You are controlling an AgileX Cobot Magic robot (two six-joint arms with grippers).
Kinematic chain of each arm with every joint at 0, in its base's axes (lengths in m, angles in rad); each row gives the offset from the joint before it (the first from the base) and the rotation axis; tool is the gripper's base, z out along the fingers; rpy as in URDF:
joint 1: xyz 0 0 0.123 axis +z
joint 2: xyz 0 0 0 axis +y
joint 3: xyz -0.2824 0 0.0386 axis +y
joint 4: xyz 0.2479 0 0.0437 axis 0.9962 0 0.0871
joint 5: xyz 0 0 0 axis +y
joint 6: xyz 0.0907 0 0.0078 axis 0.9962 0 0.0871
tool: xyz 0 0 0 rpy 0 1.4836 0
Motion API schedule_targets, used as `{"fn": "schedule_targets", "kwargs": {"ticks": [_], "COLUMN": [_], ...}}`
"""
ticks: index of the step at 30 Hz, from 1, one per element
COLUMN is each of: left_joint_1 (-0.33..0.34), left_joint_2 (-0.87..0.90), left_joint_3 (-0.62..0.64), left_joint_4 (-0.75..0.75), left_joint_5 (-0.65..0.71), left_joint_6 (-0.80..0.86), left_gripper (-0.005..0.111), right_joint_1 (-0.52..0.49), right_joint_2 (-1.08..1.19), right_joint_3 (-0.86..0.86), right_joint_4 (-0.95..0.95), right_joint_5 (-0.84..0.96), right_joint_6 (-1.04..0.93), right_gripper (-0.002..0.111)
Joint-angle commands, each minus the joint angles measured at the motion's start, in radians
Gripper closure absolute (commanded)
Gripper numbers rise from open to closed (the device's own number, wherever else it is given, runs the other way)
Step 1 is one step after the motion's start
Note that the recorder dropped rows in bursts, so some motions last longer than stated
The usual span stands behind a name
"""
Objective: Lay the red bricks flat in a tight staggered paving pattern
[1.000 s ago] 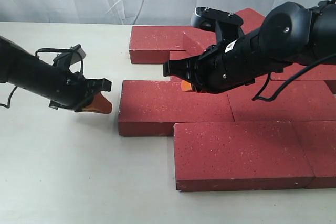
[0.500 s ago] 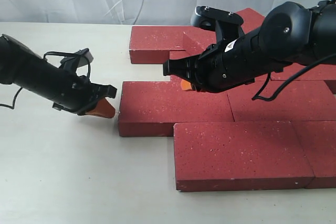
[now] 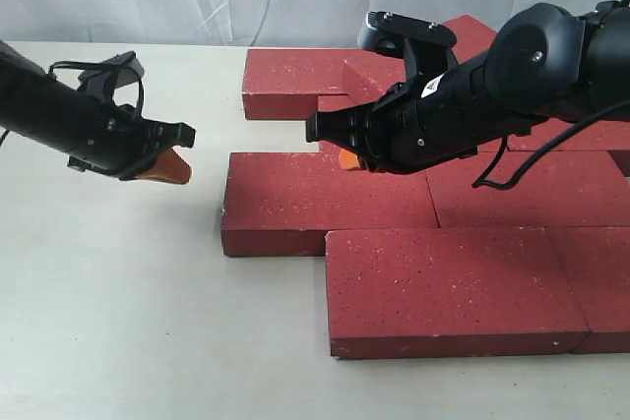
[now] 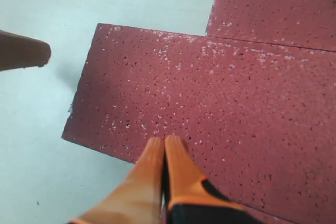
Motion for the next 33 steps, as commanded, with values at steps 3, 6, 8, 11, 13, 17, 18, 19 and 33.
{"fn": "schedule_targets", "kwargs": {"ticks": [3, 6, 8, 11, 13, 17, 18, 19, 33], "left_joint_1": [-0.007, -0.046, -0.084, -0.135, -0.165, -0.218, -0.228, -0.241, -0.297], "left_joint_2": [-0.058, -0.058, -0.058, -0.058, -0.058, -0.058, -0.058, -0.058, -0.095], "left_joint_3": [-0.017, -0.027, -0.045, -0.083, -0.108, -0.125, -0.127, -0.127, -0.154], "left_joint_4": [0.104, 0.193, 0.322, 0.524, 0.63, 0.744, 0.758, 0.773, 0.639], "left_joint_5": [-0.036, -0.069, -0.083, -0.078, -0.068, -0.065, -0.067, -0.073, -0.078], "left_joint_6": [-0.082, -0.142, -0.236, -0.39, -0.472, -0.555, -0.564, -0.573, -0.443], "left_gripper": [0.107, 0.107, 0.107, 0.107, 0.107, 0.107, 0.107, 0.107, 0.107], "right_joint_1": [-0.004, -0.004, -0.004, -0.004, -0.004, -0.004, -0.004, -0.004, -0.004], "right_joint_2": [-0.004, -0.004, -0.004, -0.004, -0.004, -0.004, -0.004, -0.004, -0.001], "right_joint_3": [-0.002, -0.002, -0.002, -0.002, -0.002, -0.002, -0.002, -0.002, -0.002], "right_joint_4": [-0.014, -0.014, -0.014, -0.014, -0.014, -0.014, -0.014, -0.014, -0.045], "right_joint_5": [0.0, 0.012, 0.019, 0.023, 0.028, 0.033, 0.033, 0.033, 0.034], "right_joint_6": [-0.001, -0.001, -0.001, -0.001, -0.001, -0.001, -0.001, -0.001, -0.001], "right_gripper": [0.109, 0.109, 0.109, 0.109, 0.109, 0.109, 0.109, 0.109, 0.109]}}
